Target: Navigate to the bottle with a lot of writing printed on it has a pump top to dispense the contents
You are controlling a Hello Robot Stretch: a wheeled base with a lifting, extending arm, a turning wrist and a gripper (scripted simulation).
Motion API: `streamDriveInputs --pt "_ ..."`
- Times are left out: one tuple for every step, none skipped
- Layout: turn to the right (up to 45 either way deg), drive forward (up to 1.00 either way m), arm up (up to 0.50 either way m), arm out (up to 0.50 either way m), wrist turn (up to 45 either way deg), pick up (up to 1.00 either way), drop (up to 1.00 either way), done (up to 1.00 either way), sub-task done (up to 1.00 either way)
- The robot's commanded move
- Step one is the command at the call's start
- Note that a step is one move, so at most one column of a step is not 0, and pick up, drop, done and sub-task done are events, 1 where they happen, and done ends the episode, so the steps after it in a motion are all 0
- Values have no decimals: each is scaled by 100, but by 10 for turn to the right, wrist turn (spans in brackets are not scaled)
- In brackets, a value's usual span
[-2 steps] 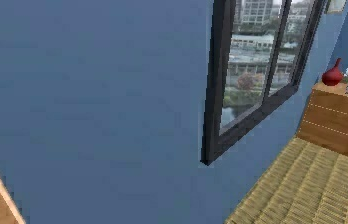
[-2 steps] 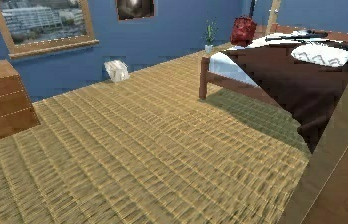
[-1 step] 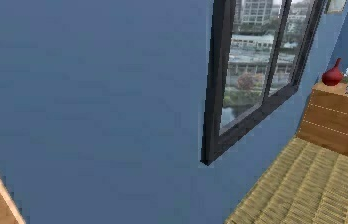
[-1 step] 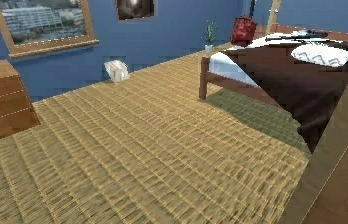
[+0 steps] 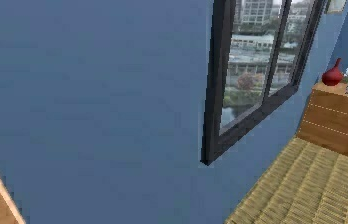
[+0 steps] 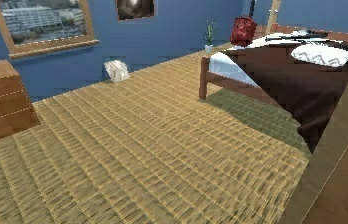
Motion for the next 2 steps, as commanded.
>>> streamDriveInputs --pt "450 0 0 0 0 0 0 0 0" --pt "300 0 0 0 0 0 0 0 0"
